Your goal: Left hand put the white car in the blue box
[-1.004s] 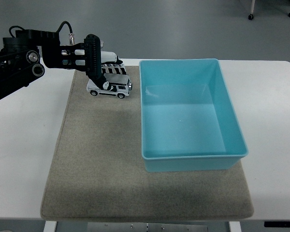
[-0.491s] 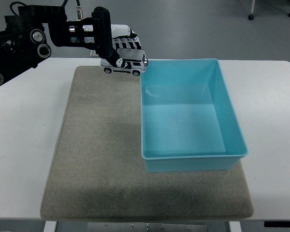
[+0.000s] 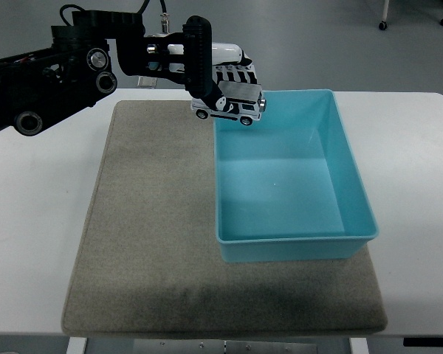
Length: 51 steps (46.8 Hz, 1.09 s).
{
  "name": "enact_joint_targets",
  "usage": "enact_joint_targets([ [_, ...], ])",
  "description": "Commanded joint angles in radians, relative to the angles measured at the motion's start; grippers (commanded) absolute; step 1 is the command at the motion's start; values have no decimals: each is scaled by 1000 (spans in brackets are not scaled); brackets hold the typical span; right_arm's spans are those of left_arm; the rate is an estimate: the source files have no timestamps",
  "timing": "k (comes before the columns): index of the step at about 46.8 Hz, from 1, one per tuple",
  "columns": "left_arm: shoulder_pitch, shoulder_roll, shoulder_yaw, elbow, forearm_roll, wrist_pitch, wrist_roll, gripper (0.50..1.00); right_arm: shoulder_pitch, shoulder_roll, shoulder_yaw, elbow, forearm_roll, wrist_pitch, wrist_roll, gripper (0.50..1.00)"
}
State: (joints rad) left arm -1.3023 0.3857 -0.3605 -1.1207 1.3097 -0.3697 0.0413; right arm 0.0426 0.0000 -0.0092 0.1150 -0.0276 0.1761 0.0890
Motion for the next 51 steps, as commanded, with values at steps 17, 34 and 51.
enact_joint_targets([
  [17, 20, -93, 12, 16, 11, 9, 2, 500, 0, 0, 0, 0, 0, -1, 0, 936],
  [34, 58, -126, 18, 48, 10, 20, 2, 500, 0, 0, 0, 0, 0, 0, 0, 936],
  [51, 78, -149, 57, 72, 11, 20, 2, 500, -1, 0, 0, 0, 0, 0, 0, 936],
])
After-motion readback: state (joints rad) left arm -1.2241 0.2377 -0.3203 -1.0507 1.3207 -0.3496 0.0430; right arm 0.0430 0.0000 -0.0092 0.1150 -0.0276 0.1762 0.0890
